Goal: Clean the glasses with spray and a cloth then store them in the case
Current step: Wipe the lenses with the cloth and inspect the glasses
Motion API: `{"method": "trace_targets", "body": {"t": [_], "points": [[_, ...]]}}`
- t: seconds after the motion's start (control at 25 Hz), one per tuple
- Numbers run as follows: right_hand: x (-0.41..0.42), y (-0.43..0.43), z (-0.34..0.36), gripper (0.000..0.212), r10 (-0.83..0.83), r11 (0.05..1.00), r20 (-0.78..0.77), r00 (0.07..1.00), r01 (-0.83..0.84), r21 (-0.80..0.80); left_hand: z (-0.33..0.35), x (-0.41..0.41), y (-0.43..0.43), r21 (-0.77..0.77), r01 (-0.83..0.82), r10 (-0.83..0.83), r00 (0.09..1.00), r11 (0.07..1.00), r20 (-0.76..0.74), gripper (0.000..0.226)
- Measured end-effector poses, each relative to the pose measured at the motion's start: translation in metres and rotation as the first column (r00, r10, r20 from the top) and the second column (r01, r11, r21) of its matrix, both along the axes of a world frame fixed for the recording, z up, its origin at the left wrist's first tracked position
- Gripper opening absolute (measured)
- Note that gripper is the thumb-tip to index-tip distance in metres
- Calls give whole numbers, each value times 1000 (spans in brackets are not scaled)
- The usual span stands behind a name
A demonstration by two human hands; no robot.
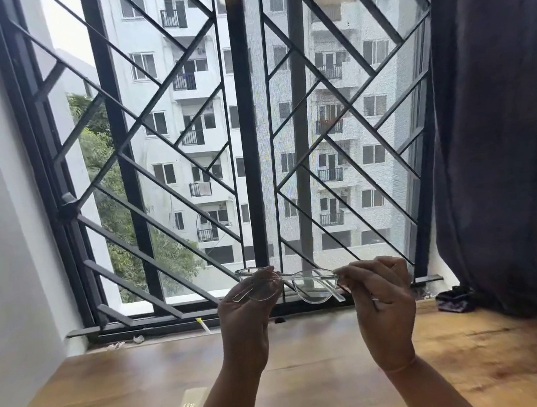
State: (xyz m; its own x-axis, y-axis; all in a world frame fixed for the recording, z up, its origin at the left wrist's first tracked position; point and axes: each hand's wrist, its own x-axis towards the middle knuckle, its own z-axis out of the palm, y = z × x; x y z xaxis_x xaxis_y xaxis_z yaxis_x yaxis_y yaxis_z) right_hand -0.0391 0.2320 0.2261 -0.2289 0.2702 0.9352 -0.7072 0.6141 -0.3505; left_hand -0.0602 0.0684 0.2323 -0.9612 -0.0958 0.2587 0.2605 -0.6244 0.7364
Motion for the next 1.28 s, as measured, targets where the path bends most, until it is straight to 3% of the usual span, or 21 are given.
{"method": "trace_targets", "body": {"t": [0.16, 0.32, 0.52, 0.76, 0.84, 0.92, 1.12, 1.28], "points": [[-3, 10, -1, 10, -34, 999, 11, 999, 34, 5, -8, 0, -17, -207, -74, 51, 992, 975, -115, 31], [-9, 24, -7, 8, 4, 999, 22, 1000, -3, -42, -3, -2, -45, -264, -198, 161, 974, 944, -157, 35], [-14, 28, -15, 12, 63, 994, 52, 997, -58, -93, 5, -1, -50, -489, -288, 149, 941, 823, -303, 33], [-9, 26, -16, 18, 177, 980, 61, 982, -170, -106, -2, -4, -51, -553, -358, 174, 917, 752, -358, 23], [-8, 28, -22, 29, 339, 929, 97, 936, -317, -190, -3, -3, -49, -560, -363, 169, 914, 745, -369, 21], [-8, 29, -29, 36, 467, 862, 152, 871, -411, -297, -8, -5, -48, -560, -358, 172, 918, 747, -358, 40], [-6, 29, -47, 43, 630, 730, 226, 743, -468, -498, -33, -12, -49, -574, -349, 179, 926, 740, -332, 44], [-2, 29, -59, 35, 655, 718, 313, 688, -437, -541, -56, -16, -53, -608, -343, 178, 932, 716, -317, 37]]}}
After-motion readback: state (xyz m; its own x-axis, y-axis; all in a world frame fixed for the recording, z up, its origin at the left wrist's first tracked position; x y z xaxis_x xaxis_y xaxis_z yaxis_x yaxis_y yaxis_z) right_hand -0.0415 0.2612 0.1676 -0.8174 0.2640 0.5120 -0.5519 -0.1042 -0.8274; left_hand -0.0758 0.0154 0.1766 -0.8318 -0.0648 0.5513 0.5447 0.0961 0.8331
